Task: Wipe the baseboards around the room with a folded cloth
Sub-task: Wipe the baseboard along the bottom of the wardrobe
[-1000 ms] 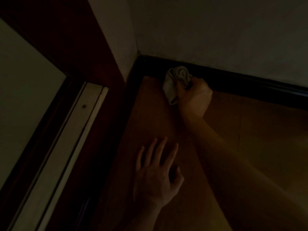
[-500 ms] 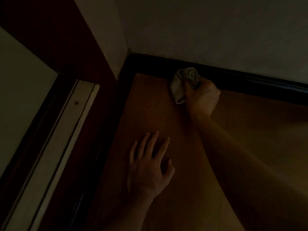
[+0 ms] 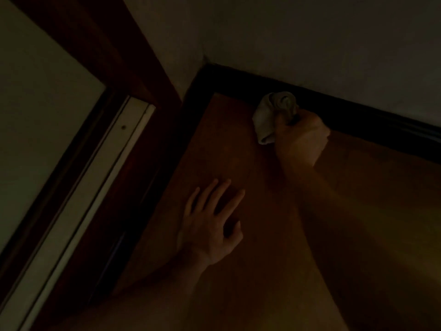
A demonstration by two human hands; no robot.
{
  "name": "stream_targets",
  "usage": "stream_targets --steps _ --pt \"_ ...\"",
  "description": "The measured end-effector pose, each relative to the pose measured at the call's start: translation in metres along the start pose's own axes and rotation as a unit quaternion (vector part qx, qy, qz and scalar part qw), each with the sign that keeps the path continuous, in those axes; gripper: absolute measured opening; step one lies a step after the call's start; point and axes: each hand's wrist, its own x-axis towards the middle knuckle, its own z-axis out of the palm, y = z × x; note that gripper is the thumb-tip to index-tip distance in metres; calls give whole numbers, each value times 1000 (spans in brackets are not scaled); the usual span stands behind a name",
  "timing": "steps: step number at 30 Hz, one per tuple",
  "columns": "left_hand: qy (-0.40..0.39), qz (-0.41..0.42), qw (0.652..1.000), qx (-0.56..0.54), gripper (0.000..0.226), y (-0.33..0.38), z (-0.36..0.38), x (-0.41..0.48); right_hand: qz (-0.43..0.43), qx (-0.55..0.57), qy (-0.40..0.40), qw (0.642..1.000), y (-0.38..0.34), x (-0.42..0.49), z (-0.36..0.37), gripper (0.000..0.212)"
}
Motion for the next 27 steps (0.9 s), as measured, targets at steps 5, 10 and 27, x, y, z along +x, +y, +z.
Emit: stream_targets --steps 5,10,27 --pt "-25 -7 1000 -1 69 5 -11 -2 26 -44 4 999 37 8 -49 35" --pt "-13 -1 1000 -4 66 5 -9 -5 -8 -37 -25 999 30 8 -46 36" --pt "23 56 998 -34 61 60 8 21 -34 -80 14 996 29 8 -39 33"
